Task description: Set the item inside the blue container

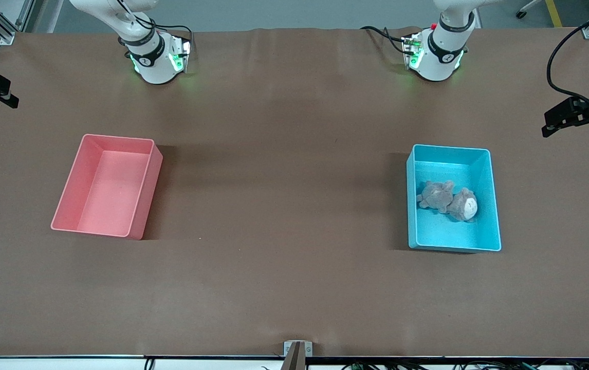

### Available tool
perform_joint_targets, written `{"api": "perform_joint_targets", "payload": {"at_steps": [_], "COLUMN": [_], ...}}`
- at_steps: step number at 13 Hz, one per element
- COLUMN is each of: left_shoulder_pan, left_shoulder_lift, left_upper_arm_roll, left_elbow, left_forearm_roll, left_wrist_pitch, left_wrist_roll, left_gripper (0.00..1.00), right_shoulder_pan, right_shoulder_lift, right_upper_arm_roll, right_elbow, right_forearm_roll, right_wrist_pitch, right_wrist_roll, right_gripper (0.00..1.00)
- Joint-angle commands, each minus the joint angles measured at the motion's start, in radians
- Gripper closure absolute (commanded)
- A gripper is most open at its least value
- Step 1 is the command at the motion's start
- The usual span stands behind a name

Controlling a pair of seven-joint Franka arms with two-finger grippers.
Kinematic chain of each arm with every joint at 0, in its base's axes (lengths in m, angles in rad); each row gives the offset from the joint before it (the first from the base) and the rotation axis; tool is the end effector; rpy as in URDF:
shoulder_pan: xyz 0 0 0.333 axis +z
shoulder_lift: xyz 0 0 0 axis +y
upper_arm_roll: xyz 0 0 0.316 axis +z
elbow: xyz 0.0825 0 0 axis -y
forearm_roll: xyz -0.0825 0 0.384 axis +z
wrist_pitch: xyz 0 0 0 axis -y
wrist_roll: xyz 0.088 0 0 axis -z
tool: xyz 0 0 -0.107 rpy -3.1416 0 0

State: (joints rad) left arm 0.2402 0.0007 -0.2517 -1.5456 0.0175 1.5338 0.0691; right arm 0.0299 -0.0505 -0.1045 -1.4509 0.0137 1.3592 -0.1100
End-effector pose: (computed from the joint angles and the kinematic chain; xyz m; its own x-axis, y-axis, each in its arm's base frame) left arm 0.5512 -0.0044 0.6328 0.9967 -0.0799 -0.0136 -0.0801 -0.9967 -0.0164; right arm 0.5131 -0.0385 0.6885 0.9985 0.0387 -0.0391 0.0378 -0.9990 -0.0232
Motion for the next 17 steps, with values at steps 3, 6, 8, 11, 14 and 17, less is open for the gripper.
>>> {"api": "perform_joint_targets", "payload": {"at_steps": [3, 6, 8, 11, 14, 17], "left_shoulder_pan": [-0.001, -0.001, 0.005, 0.005, -0.028, -0.171], "left_shoulder_lift": [-0.007, -0.005, -0.007, -0.010, -0.008, -0.010], "left_upper_arm_roll": [-0.008, -0.006, -0.006, -0.006, 0.020, 0.152], "left_elbow": [0.007, 0.007, 0.005, 0.004, 0.001, 0.004], "left_forearm_roll": [-0.005, -0.002, -0.010, -0.011, -0.008, -0.008], "left_wrist_pitch": [0.002, 0.006, 0.012, 0.009, 0.008, 0.008], "left_wrist_roll": [-0.015, -0.015, -0.017, -0.017, -0.017, -0.019], "left_gripper": [0.00, 0.00, 0.00, 0.00, 0.00, 0.00], "right_shoulder_pan": [0.004, 0.008, 0.007, 0.008, 0.008, 0.008], "right_shoulder_lift": [-0.051, -0.052, -0.052, -0.052, -0.052, -0.052], "right_upper_arm_roll": [0.005, 0.008, 0.008, 0.008, 0.008, 0.008], "right_elbow": [-0.055, -0.057, -0.059, -0.060, -0.062, -0.062], "right_forearm_roll": [-0.001, 0.000, 0.000, 0.000, 0.000, 0.000], "right_wrist_pitch": [0.008, 0.008, 0.008, 0.006, 0.001, 0.001], "right_wrist_roll": [-0.005, 0.029, 0.027, 0.027, 0.027, 0.027], "right_gripper": [0.00, 0.00, 0.00, 0.00, 0.00, 0.00]}}
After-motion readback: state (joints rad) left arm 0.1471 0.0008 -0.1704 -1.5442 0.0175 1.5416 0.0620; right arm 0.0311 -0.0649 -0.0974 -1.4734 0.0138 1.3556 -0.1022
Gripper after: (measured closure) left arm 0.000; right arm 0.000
